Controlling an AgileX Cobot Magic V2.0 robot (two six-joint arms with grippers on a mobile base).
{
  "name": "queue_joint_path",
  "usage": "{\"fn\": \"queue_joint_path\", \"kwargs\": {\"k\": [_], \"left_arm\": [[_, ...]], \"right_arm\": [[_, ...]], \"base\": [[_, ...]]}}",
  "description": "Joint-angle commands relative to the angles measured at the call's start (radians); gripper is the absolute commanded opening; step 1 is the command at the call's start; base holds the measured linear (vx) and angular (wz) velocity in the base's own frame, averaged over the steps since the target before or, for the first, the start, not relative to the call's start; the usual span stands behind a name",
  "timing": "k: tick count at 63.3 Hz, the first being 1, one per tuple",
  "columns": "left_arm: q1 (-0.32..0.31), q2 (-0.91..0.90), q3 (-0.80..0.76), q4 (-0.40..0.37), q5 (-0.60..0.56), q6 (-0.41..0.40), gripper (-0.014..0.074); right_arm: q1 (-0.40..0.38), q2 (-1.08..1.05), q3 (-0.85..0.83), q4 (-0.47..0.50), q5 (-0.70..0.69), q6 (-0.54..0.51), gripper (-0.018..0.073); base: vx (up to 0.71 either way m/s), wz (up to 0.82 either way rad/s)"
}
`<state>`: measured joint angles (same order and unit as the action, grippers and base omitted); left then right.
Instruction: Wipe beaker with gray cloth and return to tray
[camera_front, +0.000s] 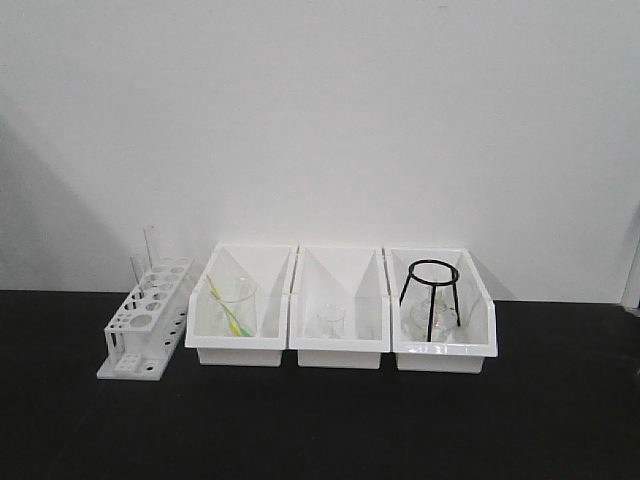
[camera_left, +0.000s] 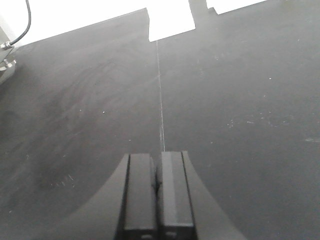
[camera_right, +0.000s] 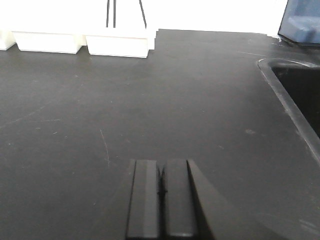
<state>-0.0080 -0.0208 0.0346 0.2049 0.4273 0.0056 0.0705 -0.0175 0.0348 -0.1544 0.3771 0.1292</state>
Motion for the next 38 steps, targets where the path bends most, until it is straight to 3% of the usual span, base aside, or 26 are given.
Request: {"fn": "queue_joint_path", "kwargs": {"k": [1, 38], "left_arm": [[0.001, -0.016, 0.016, 0.003, -0.076, -0.006, -0.0006], [0.001, -0.016, 0.016, 0.003, -0.076, -0.006, -0.0006]], "right_arm": [[-0.004, 0.0, 0.0, -0.013, -0.077, -0.011, -0.0008], [-0.004, 0.0, 0.0, -0.013, -0.077, -0.011, -0.0008]], "base": [[0.0, 0.0], [0.0, 0.0]]}}
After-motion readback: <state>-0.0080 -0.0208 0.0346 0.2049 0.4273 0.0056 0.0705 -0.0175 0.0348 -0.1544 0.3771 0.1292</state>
